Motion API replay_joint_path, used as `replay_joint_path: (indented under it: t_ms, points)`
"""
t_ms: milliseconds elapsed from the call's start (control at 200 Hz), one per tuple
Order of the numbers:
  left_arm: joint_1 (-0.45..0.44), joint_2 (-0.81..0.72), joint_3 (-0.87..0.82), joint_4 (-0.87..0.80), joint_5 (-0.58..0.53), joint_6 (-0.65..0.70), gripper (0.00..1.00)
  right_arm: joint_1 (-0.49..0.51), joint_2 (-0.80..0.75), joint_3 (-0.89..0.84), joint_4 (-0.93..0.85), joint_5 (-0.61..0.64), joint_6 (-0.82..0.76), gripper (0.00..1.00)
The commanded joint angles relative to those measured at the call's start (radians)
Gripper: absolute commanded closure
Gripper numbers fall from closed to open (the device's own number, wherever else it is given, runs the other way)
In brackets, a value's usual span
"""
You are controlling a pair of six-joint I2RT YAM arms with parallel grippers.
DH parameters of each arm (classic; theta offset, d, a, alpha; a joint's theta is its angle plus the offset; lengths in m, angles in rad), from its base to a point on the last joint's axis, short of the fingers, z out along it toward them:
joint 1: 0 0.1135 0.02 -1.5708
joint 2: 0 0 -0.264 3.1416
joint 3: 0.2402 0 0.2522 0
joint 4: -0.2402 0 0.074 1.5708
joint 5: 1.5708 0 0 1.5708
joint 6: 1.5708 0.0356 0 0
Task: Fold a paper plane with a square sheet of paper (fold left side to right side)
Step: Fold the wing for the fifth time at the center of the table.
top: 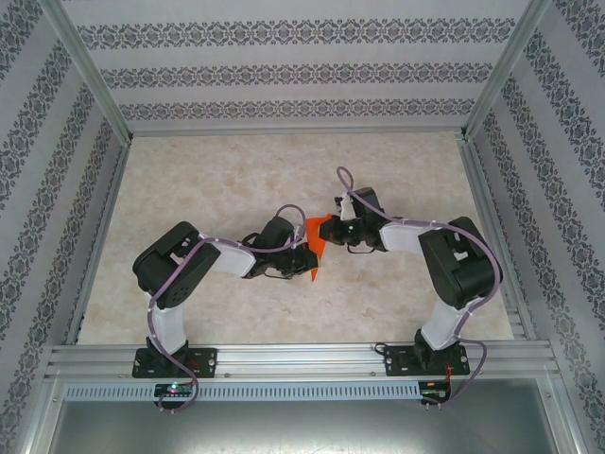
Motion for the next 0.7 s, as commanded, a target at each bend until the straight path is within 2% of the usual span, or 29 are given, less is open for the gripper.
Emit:
replay_joint_path:
  t_ms: [0, 340, 550, 694]
  points:
    - [-0.024, 0.009, -0.022, -0.081, -0.020, 0.011, 1.00, 0.011, 0.057, 0.014, 0.047, -0.007, 0.038, 1.00]
    - [-0.025, -0.029, -0.026, -0.090, -0.018, 0.031, 1.00, 0.010, 0.133, 0.064, -0.066, 0.054, -0.008, 1.00]
    - [-0.023, -0.163, -0.009, -0.166, -0.042, 0.092, 0.85, 0.011, 0.138, 0.072, -0.125, 0.061, -0.036, 1.00]
    - [-0.025, -0.212, 0.007, -0.224, -0.021, 0.094, 0.84, 0.014, 0.136, 0.074, -0.134, 0.068, -0.041, 1.00]
